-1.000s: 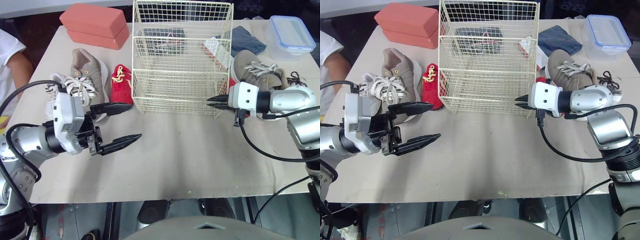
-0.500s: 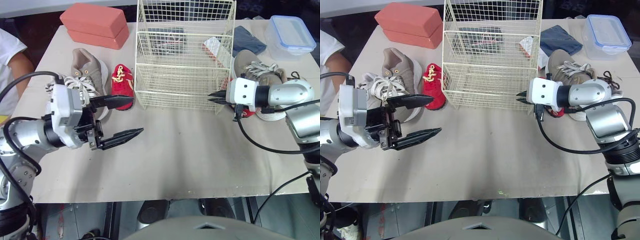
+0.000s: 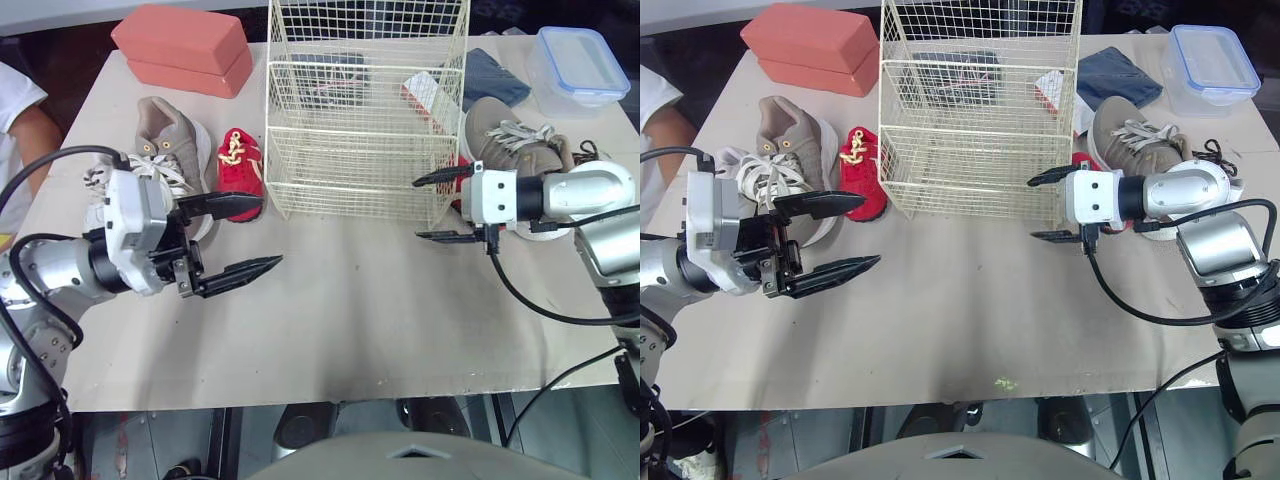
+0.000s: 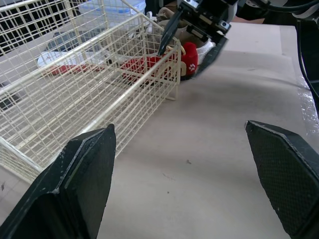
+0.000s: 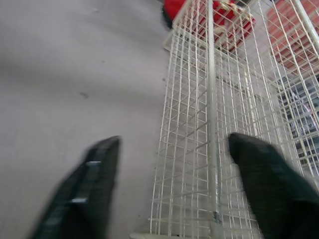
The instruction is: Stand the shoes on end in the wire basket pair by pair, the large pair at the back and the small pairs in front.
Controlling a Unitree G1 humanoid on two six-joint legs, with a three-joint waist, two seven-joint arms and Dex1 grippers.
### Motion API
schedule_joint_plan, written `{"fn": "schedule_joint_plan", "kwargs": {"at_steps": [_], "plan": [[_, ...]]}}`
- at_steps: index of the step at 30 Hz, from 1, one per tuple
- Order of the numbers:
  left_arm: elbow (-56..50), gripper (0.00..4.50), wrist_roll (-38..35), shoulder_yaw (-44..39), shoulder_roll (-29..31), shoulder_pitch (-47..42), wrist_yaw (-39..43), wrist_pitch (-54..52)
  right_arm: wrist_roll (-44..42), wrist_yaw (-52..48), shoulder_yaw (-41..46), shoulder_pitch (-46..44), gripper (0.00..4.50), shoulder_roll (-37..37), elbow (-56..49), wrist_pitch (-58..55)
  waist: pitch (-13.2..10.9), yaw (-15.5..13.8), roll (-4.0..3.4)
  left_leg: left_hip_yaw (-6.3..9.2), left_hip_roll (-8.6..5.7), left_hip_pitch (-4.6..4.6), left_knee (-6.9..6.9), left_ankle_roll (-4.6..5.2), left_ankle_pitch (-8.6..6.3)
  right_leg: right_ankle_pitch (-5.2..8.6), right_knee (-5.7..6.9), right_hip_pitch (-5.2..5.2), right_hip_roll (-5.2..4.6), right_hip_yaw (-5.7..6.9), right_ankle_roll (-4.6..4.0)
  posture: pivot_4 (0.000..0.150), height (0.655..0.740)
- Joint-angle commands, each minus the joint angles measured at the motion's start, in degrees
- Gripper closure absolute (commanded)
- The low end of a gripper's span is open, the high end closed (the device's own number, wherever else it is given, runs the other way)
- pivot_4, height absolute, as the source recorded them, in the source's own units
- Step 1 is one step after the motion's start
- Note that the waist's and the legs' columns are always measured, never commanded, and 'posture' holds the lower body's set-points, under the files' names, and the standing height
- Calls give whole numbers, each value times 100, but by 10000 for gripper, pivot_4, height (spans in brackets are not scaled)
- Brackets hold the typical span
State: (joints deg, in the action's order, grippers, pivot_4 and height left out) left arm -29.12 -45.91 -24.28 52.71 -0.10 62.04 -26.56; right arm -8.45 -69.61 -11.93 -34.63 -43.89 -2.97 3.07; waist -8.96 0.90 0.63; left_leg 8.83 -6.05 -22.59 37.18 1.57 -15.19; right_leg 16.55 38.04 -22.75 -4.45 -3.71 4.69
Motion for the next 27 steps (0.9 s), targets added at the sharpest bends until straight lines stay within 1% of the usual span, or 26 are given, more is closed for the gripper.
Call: {"fn": "schedule_joint_plan", "kwargs": {"at_steps": [1,5,8,10,15,17,23,27], "plan": [[-33,0,15,-131,22,-55,56,136,-172,-18,293,-104,507,-35,-19,147,0,1,0,0,0,0,1,0,0,0,1,0,0,0,0,1500,7400],[-142,0,-74,-224,24,0,27,88,-660,109,671,-79,507,-38,-278,-299,-1,-5,-1,1,1,0,2,-1,1,0,3,0,0,0,0,1500,7400],[-266,0,-264,-238,-14,-42,-58,10,-1196,386,1281,127,507,-118,-489,-917,-1,-11,-1,1,1,-1,1,-1,1,0,2,0,1,0,0,1500,7400],[-370,0,-408,-185,-22,-137,-149,-68,-1438,666,1843,379,507,-270,-511,-1361,-1,-36,-1,4,1,-6,2,-1,1,0,0,0,0,3,0,1500,7400],[-549,0,-921,104,65,-744,-373,-424,-1565,1321,3097,1193,507,-624,-199,-1988,-2,-159,0,9,0,-15,13,-1,1,-1,1,0,-2,12,-1,1500,7400],[-540,0,-1036,205,129,-995,-414,-568,-1589,1533,3386,1505,507,-655,-196,-2213,-2,-160,0,10,0,-12,14,-1,1,-2,6,0,0,12,-2,1500,7400],[-529,0,-1211,363,338,-1404,-537,-976,-1995,2305,4129,2570,507,-296,-826,-3108,-2,-47,-4,-1,3,-11,12,-2,1,-1,17,-6,3,-2,-3,1500,7400],[-539,0,-1240,517,461,-1483,-946,-1450,-2324,2800,4346,2955,507,151,-1054,-3567,-1,-2,-3,-19,3,-3,16,-1,2,-2,31,-6,5,-21,-2,1500,7400]]}}
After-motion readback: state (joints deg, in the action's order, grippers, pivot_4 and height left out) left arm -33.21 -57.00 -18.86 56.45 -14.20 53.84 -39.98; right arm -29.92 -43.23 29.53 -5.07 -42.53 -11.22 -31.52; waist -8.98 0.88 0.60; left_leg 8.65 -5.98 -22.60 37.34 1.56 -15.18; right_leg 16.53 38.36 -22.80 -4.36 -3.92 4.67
